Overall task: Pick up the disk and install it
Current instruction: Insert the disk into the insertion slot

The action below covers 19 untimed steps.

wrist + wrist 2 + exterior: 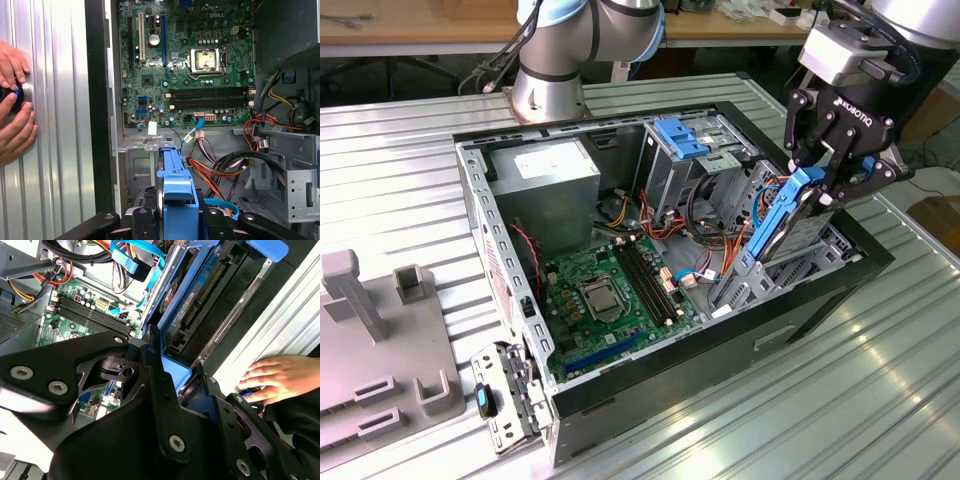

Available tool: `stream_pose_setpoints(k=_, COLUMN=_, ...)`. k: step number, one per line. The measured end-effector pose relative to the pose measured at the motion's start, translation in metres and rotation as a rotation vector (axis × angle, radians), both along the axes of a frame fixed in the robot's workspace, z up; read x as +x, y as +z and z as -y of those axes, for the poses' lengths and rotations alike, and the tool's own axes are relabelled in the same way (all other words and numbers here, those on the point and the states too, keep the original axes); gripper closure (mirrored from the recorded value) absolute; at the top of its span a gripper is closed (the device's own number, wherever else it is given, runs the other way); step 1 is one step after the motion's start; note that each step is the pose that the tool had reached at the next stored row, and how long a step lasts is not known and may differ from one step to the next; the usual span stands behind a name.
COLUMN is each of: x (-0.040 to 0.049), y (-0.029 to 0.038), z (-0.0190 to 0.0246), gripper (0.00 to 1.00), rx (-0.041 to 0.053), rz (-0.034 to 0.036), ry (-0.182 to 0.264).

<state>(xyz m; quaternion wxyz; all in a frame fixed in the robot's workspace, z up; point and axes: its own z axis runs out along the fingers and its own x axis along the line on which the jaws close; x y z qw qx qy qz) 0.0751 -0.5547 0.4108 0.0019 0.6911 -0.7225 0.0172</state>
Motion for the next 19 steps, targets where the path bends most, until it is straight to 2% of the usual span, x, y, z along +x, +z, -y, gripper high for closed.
stream_pose_setpoints(k=4, x=0.0002, y=-0.0001, z=0.0, gripper=0.63, rx=0.0001, rz=-0.0021, ry=0.0)
stream_pose_setpoints(k=8, x=0.001, y=0.0, z=0.0, gripper=0.63, rx=0.0001, rz=-0.0116, ry=0.0)
stream_pose_setpoints(k=10, x=0.0012, y=-0.0001, z=0.0, gripper=0.63, rx=0.0002, rz=-0.0136, ry=0.0)
stream_pose_setpoints(k=12, x=0.0013, y=-0.0001, z=0.0, gripper=0.63, rx=0.0, rz=-0.0115, ry=0.0)
stream_pose_setpoints(k=15, x=0.0013, y=0.0, z=0.0, gripper=0.63, rx=-0.0001, rz=-0.0017, ry=0.0)
stream_pose_setpoints(k=19, x=0.0013, y=0.0, z=0.0, gripper=0.63, rx=0.0, rz=0.0061, ry=0.0)
